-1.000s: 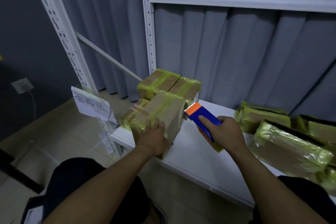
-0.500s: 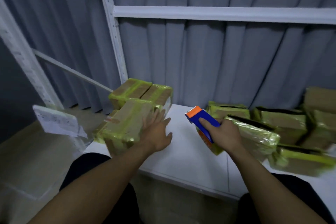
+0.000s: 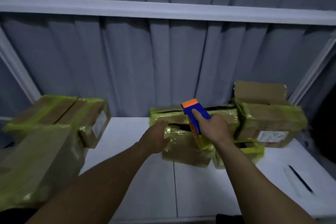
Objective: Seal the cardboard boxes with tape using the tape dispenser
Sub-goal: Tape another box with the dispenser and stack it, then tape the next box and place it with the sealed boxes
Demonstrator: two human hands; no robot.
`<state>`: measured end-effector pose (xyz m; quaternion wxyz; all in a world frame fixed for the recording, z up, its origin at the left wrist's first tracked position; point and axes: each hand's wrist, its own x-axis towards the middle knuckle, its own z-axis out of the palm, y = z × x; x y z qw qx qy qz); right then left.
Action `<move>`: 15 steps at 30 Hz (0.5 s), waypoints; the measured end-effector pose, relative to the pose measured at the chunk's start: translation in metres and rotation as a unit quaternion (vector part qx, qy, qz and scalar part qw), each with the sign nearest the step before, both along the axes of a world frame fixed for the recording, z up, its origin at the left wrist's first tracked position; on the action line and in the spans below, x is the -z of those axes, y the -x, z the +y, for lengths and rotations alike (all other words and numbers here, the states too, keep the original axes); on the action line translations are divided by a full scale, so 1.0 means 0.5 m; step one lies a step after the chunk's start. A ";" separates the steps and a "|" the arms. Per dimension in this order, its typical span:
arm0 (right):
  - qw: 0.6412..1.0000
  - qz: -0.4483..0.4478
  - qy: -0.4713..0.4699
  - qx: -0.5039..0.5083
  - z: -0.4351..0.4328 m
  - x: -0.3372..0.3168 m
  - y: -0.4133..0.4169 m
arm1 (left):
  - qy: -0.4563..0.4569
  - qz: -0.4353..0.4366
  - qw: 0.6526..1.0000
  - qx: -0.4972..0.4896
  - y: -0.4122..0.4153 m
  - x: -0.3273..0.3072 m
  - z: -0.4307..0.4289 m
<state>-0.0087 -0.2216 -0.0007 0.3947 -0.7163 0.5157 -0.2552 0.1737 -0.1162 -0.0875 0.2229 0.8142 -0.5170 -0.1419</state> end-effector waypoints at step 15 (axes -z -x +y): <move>0.999 -0.018 0.009 -0.050 -0.007 0.017 -0.006 | 0.144 0.109 0.981 -0.065 -0.014 0.075 0.097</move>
